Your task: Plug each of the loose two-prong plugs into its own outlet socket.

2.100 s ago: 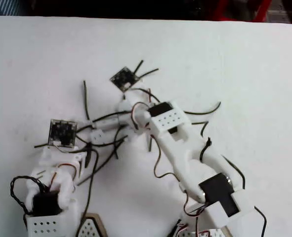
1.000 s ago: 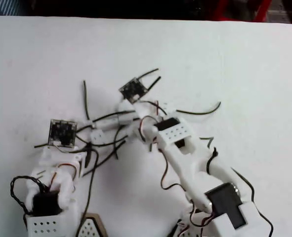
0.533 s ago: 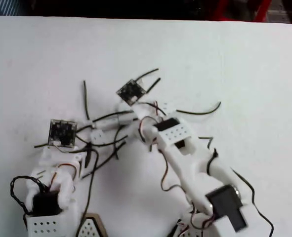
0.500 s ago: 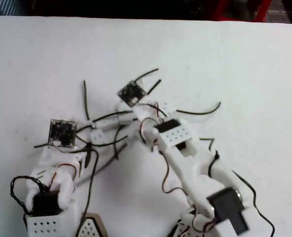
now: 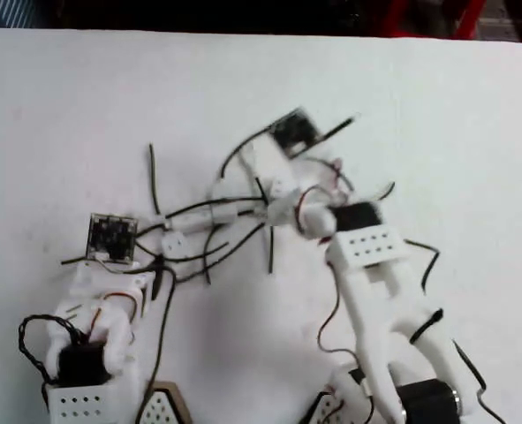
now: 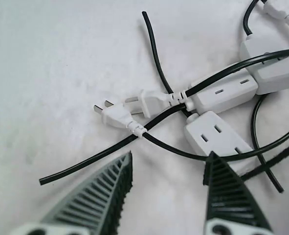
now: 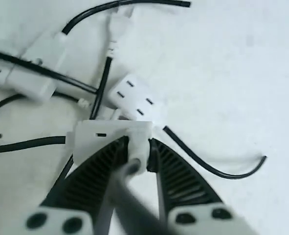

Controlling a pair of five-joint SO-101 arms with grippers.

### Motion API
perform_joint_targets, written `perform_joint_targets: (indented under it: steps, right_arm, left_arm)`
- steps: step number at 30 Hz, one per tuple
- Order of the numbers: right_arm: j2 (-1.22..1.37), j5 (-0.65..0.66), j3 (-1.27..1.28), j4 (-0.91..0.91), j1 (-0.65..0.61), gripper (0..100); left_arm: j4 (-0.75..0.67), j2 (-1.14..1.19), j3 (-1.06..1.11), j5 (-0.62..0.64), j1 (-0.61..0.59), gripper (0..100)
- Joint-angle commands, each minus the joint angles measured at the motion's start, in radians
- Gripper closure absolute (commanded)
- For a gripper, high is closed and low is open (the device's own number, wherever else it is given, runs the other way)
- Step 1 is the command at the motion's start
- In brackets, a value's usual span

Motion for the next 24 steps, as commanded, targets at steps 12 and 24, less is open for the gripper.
perform_joint_targets:
  steps: [12, 24]
  right_arm:
    - [0.114, -0.367, -0.353, -0.119, 0.180, 98.2]
    - [0.727, -0.546, -0.876, -0.168, 0.242, 98.2]
  left_arm:
    - [-0.025, -0.004, -0.002, -0.008, -0.004, 76]
    - [-0.046, -0.004, 0.014, -0.008, -0.004, 76]
